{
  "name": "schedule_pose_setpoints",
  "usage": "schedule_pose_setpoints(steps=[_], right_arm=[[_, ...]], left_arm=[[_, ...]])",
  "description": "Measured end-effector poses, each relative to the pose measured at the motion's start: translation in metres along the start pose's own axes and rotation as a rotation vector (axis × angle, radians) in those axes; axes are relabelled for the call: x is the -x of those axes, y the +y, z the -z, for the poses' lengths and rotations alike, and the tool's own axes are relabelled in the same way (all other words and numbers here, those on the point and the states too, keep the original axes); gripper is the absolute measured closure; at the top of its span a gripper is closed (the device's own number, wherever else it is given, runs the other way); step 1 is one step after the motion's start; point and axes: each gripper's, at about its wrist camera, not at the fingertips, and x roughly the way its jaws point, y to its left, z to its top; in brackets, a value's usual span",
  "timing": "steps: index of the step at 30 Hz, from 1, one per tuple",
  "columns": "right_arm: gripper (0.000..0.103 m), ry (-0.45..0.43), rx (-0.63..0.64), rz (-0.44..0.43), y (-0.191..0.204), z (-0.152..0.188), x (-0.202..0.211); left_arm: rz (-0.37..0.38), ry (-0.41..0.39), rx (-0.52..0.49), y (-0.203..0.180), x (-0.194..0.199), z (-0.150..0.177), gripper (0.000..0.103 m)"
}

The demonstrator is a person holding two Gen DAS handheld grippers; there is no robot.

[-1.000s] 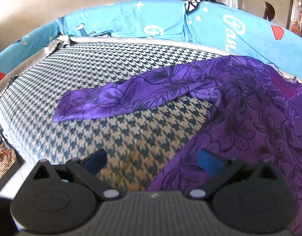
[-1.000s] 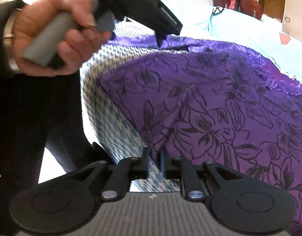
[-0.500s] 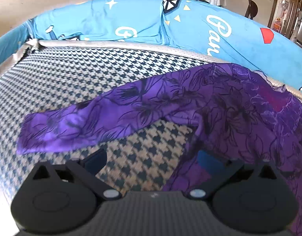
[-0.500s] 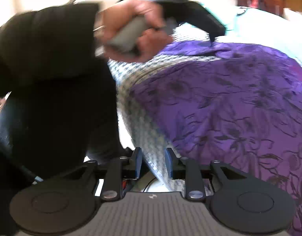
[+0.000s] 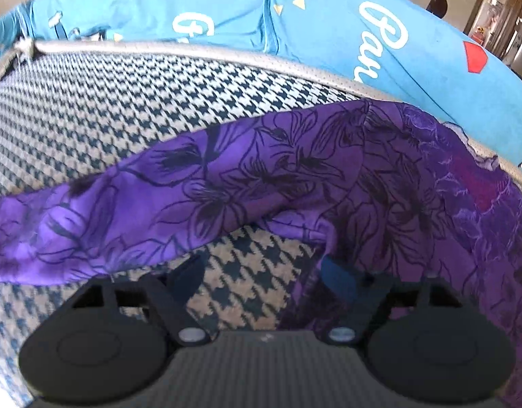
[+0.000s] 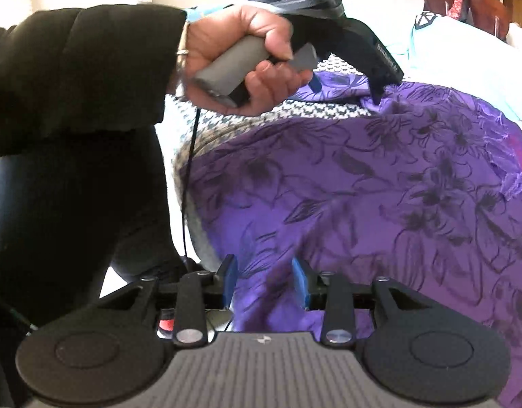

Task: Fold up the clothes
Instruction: 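Grasp the purple sleeve with the left gripper and lift it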

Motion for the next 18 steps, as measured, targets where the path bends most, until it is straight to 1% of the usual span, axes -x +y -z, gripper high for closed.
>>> schedule_pose_setpoints(steps=[3, 8, 12, 15, 17, 18], right_arm=[[0.065, 0.0, -0.011, -0.002, -0.016, -0.008, -0.006], [0.065, -0.008, -0.046, -0.009, -0.031, -0.013, -0.013], [0.065, -0.021, -0.067, -0.007, -0.034, -0.012, -0.013], [0.064, -0.035, -0.08, -0.017, -0.033, -0.013, -0.009], [0.064, -0.035, -0.082, -0.013, -0.033, -0.014, -0.01], [0.064, -0.036, -0.083, -0.01, -0.033, -0.015, -0.01]], left_arm=[[0.024, 0.017, 0.018, -0.002, -0.007, -0.006, 0.03], [0.076, 0.052, 0.046, -0.006, -0.015, -0.011, 0.029], [0.081, 0.062, 0.051, -0.011, -0.022, -0.012, 0.029], [0.062, 0.057, 0.042, -0.016, -0.027, -0.013, 0.036], [0.041, 0.049, 0.028, -0.02, -0.028, -0.014, 0.051], [0.035, 0.046, 0.022, -0.022, -0.029, -0.014, 0.054]])
